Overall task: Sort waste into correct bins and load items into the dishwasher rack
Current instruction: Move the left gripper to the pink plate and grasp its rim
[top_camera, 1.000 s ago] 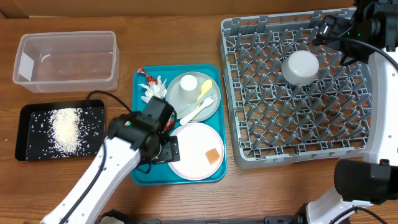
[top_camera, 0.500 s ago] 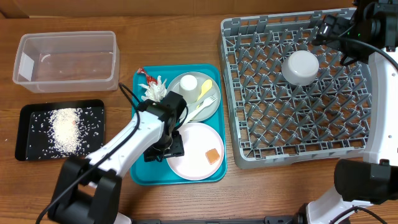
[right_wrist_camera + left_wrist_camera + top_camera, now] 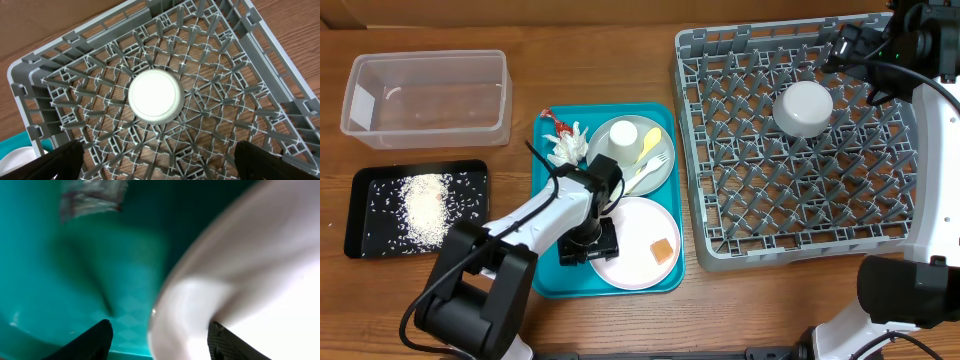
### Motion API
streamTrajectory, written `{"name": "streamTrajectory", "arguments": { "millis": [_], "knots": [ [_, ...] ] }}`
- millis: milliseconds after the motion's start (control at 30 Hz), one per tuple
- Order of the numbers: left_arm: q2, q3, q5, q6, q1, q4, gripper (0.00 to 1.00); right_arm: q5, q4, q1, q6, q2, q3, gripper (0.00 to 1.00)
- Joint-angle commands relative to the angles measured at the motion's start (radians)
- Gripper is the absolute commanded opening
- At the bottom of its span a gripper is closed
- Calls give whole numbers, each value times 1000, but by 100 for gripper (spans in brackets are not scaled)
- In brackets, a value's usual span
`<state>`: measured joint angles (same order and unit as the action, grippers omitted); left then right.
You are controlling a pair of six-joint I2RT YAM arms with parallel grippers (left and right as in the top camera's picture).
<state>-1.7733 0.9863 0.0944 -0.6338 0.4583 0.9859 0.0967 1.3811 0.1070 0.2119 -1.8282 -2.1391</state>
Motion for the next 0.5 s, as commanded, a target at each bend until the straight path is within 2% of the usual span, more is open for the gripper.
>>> {"name": "streamTrajectory", "arguments": {
  "millis": [0, 133, 233, 400, 467],
  "knots": [
    [-26, -60, 12, 14, 6, -58, 64, 7, -2, -1, -2, 13, -5, 100],
    [-26, -68, 10, 30, 6, -61, 57, 7, -2, -1, -2, 13, -5, 100],
    [-26, -68, 10, 29, 6, -59, 38, 7, -2, -1, -2, 13, -5, 100],
    [-25, -67, 5, 29, 6, -53, 30, 7, -2, -1, -2, 13, -5, 100],
    [-25, -63, 0, 29, 6, -40, 23, 7, -2, -1, -2, 13, -5, 100]
  ]
}}
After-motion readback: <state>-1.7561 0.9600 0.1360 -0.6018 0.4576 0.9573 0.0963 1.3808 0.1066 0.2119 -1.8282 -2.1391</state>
